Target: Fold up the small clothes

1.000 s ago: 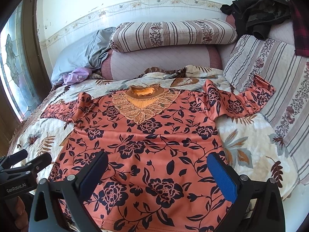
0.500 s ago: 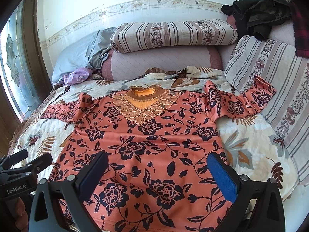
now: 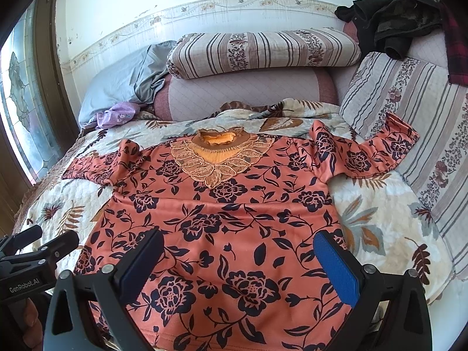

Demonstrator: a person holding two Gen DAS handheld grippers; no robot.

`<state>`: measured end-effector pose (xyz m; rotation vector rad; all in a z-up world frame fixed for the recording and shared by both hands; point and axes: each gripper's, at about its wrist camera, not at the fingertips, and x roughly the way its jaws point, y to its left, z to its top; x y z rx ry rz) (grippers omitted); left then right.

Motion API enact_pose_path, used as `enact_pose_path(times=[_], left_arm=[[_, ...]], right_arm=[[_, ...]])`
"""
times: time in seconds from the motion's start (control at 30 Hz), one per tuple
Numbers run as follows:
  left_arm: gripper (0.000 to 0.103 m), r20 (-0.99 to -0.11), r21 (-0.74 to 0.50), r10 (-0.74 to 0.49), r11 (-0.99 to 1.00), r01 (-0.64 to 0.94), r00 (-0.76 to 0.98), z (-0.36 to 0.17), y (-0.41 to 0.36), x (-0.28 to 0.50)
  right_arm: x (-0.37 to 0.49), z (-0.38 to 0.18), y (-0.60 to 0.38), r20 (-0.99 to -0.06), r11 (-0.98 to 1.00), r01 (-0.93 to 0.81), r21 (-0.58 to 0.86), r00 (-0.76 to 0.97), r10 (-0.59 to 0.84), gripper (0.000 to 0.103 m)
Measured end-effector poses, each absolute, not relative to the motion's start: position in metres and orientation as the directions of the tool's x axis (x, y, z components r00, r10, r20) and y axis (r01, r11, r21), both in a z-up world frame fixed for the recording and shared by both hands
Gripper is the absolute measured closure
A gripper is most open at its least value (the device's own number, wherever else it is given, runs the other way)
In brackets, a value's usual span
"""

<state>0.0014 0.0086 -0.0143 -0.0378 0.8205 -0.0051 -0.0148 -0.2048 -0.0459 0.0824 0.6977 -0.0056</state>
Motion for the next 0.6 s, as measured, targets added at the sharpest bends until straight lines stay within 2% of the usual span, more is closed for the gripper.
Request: enact_pose_path(times=[0.33, 0.5, 0.6], left_arm=[[0.0, -0.74, -0.04, -0.024, 0.999, -0.008, 0.672, -0.019, 0.011, 0.006], [0.0, -0.768, -0.004, 0.043, 0.997, -0.073, 0.639, -0.041, 0.045, 0.028], [0.0, -0.794, 0.052, 0.125, 0.989, -0.139, 0.595, -0.063, 0.078, 0.052]], right_arm=[[-0.013, -0.049, -0.208, -0.648, 0.995, 0.019, 0.097, 0.76, 0.049, 0.0], [-0.008, -0.061, -0.255, -0.656, 0.972, -0.003, 0.234, 0.737, 0.16, 0.0], [0.001, -0.071, -0.314, -0.65, 0.93, 0.062, 0.362, 0.732, 0.204, 0.0]])
